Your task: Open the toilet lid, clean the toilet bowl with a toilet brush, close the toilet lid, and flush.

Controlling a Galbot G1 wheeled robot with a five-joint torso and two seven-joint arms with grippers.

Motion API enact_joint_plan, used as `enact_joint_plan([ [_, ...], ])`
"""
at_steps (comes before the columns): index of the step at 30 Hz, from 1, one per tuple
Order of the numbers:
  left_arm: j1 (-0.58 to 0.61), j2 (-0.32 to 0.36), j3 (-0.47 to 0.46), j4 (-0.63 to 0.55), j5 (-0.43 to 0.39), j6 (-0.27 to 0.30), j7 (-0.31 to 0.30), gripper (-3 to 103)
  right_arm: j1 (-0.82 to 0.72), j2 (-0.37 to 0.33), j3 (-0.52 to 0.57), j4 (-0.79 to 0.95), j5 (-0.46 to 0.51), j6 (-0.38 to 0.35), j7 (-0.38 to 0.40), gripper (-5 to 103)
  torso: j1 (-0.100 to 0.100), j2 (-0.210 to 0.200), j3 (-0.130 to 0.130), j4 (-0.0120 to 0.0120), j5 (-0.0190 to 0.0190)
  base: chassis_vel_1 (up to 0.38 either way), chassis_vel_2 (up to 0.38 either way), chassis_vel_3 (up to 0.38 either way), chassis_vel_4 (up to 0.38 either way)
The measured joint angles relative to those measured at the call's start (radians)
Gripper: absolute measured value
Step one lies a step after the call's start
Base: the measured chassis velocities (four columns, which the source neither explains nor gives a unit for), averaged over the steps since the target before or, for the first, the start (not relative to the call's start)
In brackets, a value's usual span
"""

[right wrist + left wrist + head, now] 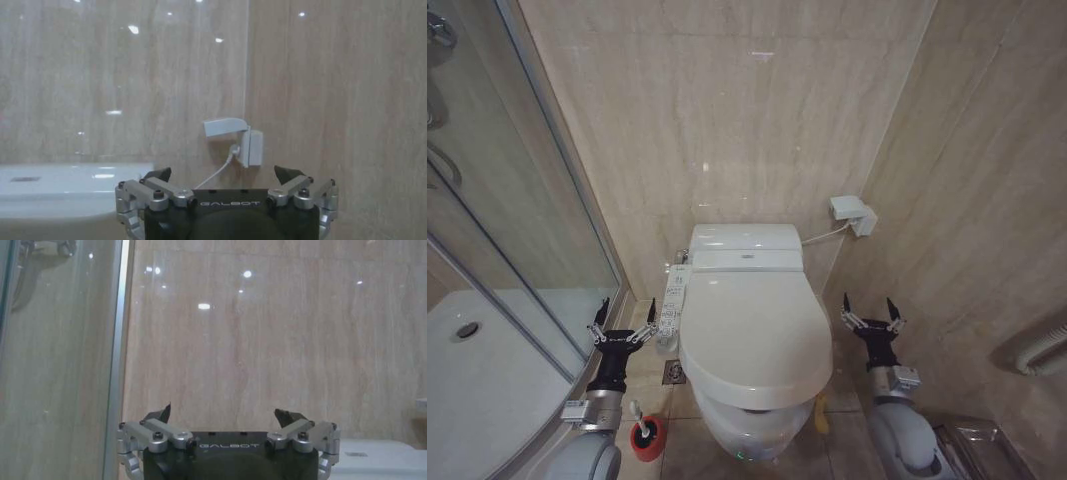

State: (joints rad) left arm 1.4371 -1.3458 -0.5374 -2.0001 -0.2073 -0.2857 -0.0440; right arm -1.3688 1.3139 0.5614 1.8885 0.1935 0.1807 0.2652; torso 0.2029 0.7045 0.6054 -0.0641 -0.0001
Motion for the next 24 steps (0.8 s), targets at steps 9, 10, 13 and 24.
enact_joint_plan([
  [9,0.000,0.000,0.000,0.000,0.000,0.000,0.000,100,0.034,0.008,-0.014,-0.020,-0.039,0.008,-0.013,100,0.000,0.000,0.000,0.0002,0.0001,0.000,0.000,0.000,0.000],
  [10,0.000,0.000,0.000,0.000,0.000,0.000,0.000,100,0.041,0.007,-0.016,-0.022,-0.038,0.007,-0.015,100,0.000,0.000,0.000,0.0002,0.0000,0.000,0.000,0.000,0.000],
  [13,0.000,0.000,0.000,0.000,0.000,0.000,0.000,100,0.052,0.004,-0.018,-0.022,-0.035,0.002,-0.017,100,0.000,0.000,0.000,0.0002,0.0001,0.000,0.000,0.000,0.000],
  [24,0.000,0.000,0.000,0.000,0.000,0.000,0.000,100,0.071,-0.013,-0.020,-0.027,-0.009,-0.004,-0.034,100,0.000,0.000,0.000,0.0001,0.0001,0.000,0.000,0.000,0.000],
])
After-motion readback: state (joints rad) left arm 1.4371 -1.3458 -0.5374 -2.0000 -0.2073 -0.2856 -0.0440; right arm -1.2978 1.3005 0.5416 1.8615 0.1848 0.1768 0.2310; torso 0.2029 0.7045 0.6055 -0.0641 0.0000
